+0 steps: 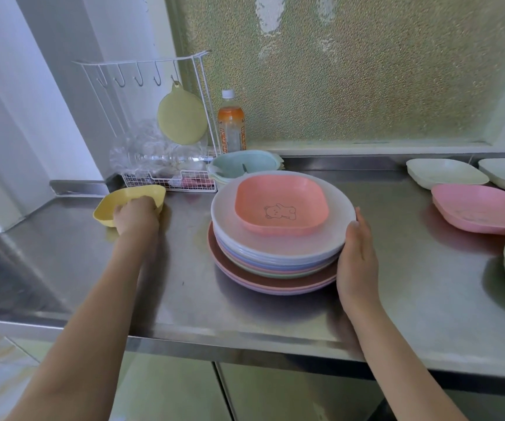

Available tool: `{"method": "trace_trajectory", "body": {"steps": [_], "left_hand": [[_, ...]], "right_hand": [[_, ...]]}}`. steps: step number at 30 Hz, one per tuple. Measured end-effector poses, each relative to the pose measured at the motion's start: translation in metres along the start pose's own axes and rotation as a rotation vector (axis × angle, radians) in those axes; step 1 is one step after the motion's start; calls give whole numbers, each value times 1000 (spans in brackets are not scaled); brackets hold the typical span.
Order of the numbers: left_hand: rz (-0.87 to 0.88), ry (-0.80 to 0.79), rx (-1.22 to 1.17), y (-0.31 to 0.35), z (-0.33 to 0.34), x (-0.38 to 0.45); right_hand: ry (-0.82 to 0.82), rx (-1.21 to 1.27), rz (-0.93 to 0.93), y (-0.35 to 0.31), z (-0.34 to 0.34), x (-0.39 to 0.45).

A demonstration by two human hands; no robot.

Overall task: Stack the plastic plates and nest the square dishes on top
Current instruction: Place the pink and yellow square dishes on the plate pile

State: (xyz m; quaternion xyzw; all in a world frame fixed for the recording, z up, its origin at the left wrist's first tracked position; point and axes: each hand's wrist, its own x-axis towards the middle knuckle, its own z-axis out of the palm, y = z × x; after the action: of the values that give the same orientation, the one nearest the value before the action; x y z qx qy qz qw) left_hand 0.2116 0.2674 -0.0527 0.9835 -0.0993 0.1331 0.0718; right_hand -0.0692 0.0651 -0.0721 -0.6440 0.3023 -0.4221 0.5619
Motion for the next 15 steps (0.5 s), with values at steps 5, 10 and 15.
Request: {"method": "trace_trajectory", "body": {"steps": [5,10,15], "left_hand": [[113,293,-319,23,-24,-22],[502,553,-668,67,-74,-74],[783,372,-872,97,-104,-103]], "right_hand": [[-6,4,2,0,-1,-1],[-9,-1,8,-1,-1,0],[-11,-8,11,-2,-2,-2]]}}
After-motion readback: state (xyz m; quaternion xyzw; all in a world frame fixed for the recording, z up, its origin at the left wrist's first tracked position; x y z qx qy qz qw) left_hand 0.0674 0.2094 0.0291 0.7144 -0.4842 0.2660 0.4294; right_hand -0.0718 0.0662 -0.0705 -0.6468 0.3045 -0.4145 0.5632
